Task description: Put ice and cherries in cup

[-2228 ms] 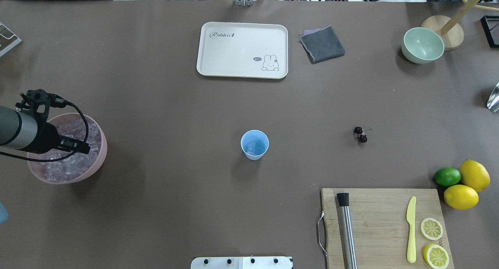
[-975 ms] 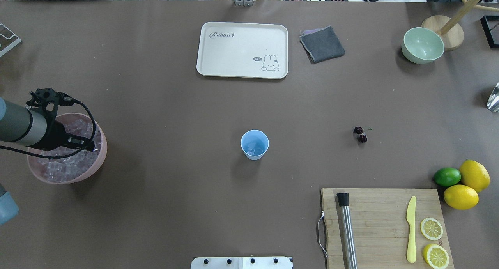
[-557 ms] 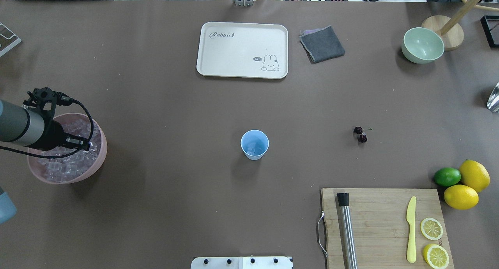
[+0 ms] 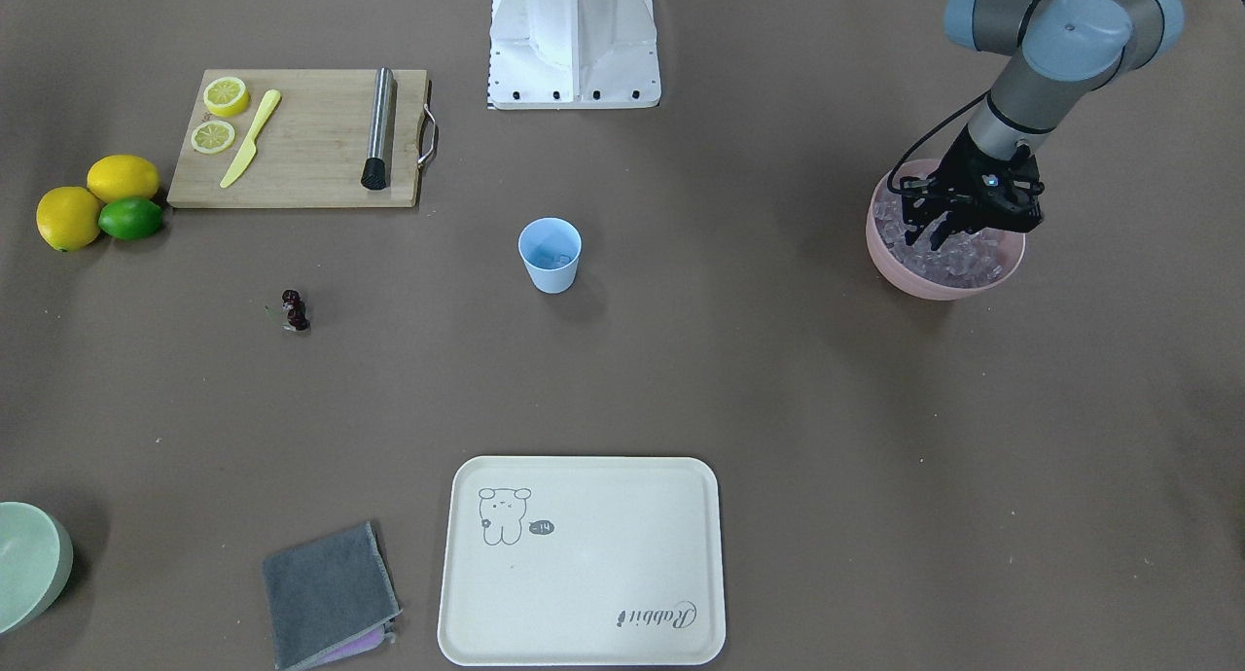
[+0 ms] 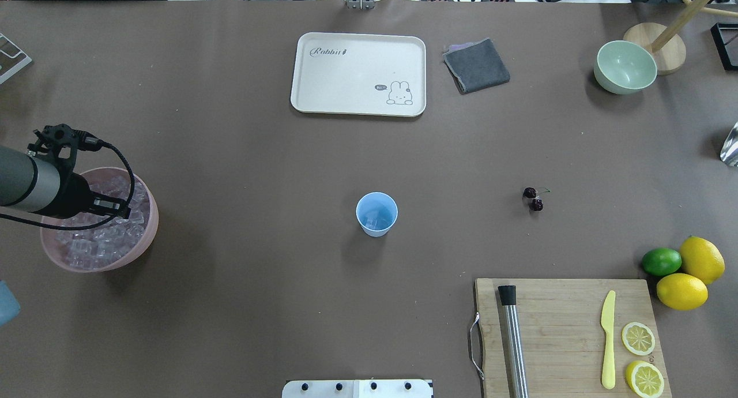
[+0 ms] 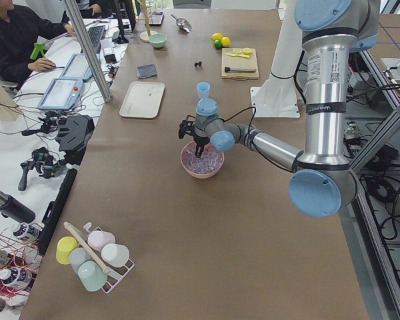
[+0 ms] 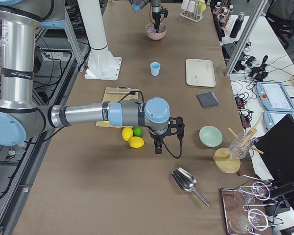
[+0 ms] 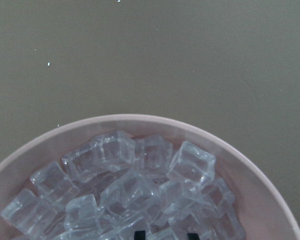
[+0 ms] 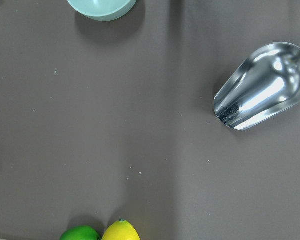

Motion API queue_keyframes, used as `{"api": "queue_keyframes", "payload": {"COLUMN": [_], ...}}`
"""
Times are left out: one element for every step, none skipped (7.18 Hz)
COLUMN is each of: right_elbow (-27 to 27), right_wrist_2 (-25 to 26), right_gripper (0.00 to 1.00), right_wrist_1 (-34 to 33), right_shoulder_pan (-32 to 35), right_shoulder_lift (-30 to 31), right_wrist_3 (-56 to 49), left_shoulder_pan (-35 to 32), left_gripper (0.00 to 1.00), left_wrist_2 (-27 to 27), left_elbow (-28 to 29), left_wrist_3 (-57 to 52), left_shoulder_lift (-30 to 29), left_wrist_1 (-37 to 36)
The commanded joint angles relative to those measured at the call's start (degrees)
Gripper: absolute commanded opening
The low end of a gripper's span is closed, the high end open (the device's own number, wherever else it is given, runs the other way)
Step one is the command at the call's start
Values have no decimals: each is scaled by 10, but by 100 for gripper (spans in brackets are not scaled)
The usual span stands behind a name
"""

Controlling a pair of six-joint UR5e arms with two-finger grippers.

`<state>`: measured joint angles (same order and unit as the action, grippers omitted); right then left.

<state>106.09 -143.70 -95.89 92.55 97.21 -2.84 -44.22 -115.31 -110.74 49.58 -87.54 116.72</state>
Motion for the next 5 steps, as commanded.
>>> {"api": "queue_keyframes", "payload": {"right_elbow": [0, 2, 0, 0, -1], "right_wrist_2": [0, -1, -3, -5, -5], "right_gripper": [100, 100, 100, 100, 100], "right_wrist_1": [0, 0, -1, -1, -1], "right_shoulder_pan": [0, 0, 0, 0, 0], "right_shoulder_lift": [0, -3, -7, -7, -8], "right_wrist_3": [0, 1, 1, 1, 1], "left_shoulder_pan": [-31, -50, -52, -50, -45], "left_gripper": [0, 0, 0, 0, 0], "left_wrist_2": [-3, -4, -3, 0, 0], "left_elbow": [-55, -70, -69, -54, -30], "left_wrist_3": [-1, 0, 1, 8, 11], "left_shoulder_lift": [28, 19, -14, -70, -125], "left_wrist_1": [1, 1, 3, 1, 0]}}
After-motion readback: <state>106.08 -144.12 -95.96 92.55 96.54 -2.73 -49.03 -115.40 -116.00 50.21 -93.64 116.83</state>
